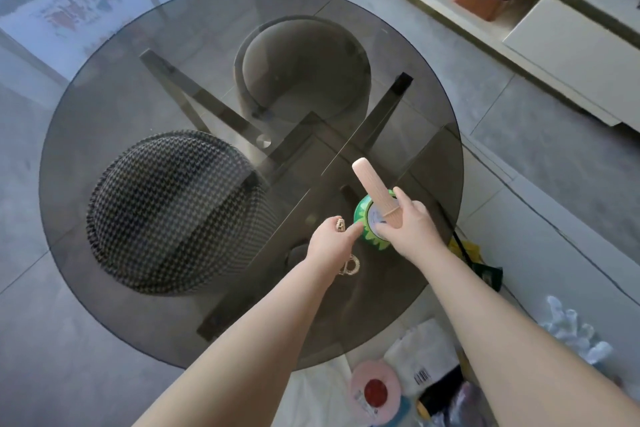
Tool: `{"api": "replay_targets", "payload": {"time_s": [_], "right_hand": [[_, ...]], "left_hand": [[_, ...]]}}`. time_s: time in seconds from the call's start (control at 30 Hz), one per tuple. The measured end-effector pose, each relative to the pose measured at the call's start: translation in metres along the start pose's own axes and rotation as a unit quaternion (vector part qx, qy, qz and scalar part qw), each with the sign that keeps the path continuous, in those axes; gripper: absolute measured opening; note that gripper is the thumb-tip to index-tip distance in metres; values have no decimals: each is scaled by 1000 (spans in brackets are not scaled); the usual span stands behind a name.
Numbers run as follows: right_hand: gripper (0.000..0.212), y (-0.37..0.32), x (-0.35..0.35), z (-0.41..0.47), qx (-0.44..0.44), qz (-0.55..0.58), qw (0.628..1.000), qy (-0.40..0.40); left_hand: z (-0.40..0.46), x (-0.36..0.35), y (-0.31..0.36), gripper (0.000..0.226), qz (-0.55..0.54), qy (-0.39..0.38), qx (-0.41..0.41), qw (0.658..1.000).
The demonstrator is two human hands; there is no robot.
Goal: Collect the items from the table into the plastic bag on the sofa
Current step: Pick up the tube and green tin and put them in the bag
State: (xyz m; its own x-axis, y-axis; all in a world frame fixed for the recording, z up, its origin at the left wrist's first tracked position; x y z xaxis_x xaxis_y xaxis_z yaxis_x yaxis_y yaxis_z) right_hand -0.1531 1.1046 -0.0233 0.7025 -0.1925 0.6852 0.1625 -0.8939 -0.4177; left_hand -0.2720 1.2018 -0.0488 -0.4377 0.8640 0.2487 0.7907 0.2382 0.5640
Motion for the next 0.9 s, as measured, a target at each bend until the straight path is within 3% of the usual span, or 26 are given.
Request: {"api": "replay_targets", "payload": {"time_s": [0.1, 0.17, 0.27, 0.37, 0.57, 0.7, 0.9], "right_hand": [[83, 7, -6, -8, -16, 7, 1000, -1], [81, 12, -10, -16, -38, 34, 999, -1], [73, 10, -14, -28, -36, 88, 995, -11], [66, 2, -15, -45, -10, 141, 989, -37], [64, -24, -25, -94, 41, 207, 966, -151], [51, -51, -36, -137, 60, 231, 944, -229], [49, -93, -69, -223, 85, 210, 921, -316]], "left_hand": [[1, -12, 3, 16, -6, -9, 11, 1000], [-3, -11, -2, 35, -24, -10, 32, 999], [-9, -1, -15, 20, -55, -10, 42, 998], [-27, 14, -24, 38, -77, -8, 34, 996], [-91, 55, -53, 51, -116, -1, 40, 992], [-148, 85, -73, 51, -147, 27, 57, 987], [-243, 127, -129, 43, -212, 123, 82, 966]]}}
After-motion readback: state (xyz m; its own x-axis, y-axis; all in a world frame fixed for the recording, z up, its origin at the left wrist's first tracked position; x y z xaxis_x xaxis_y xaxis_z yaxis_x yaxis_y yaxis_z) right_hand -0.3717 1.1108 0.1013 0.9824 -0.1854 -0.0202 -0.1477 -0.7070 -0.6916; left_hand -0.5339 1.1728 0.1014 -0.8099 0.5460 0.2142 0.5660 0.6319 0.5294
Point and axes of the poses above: each hand's wrist, its own z-axis towards the middle knuckle, its own x-axis out of the back of the hand, y = z × x, the point moved 6 cm from there along z, towards the middle knuckle, and after that the axes turned 2 degrees about z, right-handed, at the moved point
